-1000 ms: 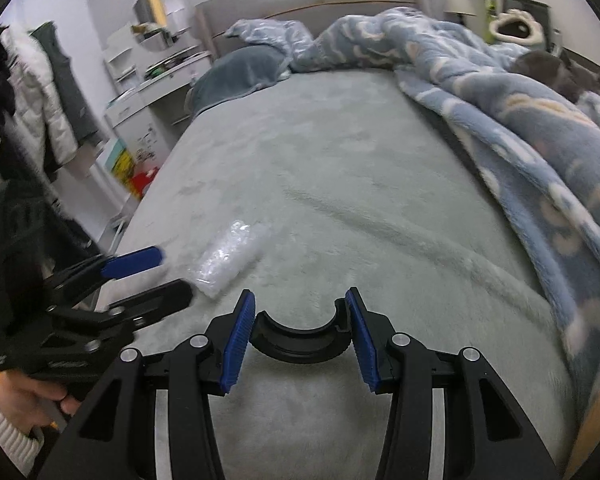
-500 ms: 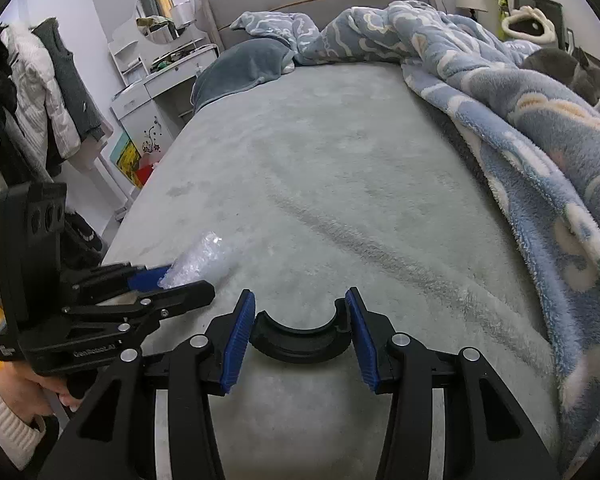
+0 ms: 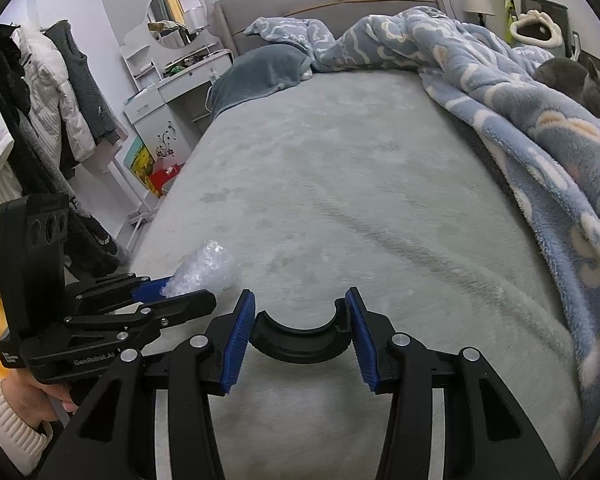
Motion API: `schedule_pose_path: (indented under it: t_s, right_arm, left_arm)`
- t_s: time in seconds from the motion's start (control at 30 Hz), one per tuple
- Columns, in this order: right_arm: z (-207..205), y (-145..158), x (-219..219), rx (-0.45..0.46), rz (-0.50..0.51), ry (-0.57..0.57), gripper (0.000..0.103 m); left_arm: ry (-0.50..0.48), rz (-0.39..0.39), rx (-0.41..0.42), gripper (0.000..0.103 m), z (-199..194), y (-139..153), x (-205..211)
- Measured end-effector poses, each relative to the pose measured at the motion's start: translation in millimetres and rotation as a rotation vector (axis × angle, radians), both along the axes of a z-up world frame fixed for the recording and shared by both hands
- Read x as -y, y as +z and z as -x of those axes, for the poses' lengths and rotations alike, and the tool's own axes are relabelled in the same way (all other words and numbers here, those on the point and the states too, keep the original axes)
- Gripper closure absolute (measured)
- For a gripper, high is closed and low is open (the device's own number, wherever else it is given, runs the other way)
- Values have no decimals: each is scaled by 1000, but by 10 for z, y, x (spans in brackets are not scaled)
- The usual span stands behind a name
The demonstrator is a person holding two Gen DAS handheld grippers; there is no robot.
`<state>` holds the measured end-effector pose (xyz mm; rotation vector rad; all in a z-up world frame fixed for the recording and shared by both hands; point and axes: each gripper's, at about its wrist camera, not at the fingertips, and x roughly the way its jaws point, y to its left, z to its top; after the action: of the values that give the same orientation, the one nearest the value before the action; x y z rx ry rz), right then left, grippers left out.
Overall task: Collect trash
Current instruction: 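Drop the clear wrapper into the bin with the left gripper while the right carries the clip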
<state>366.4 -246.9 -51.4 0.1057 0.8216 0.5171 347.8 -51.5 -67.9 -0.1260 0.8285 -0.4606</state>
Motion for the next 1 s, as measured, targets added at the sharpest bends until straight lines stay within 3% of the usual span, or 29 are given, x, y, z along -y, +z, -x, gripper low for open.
schedule_pose_path:
  t_s: [0.5, 1.0]
  right_arm:
    - [531, 126, -485, 18, 4, 50, 56]
    - [993, 115, -859, 9, -36, 79, 56]
  left_arm:
    - [33, -82, -7, 67, 612, 180, -391]
    - [84, -107, -78, 67, 1181, 124, -881]
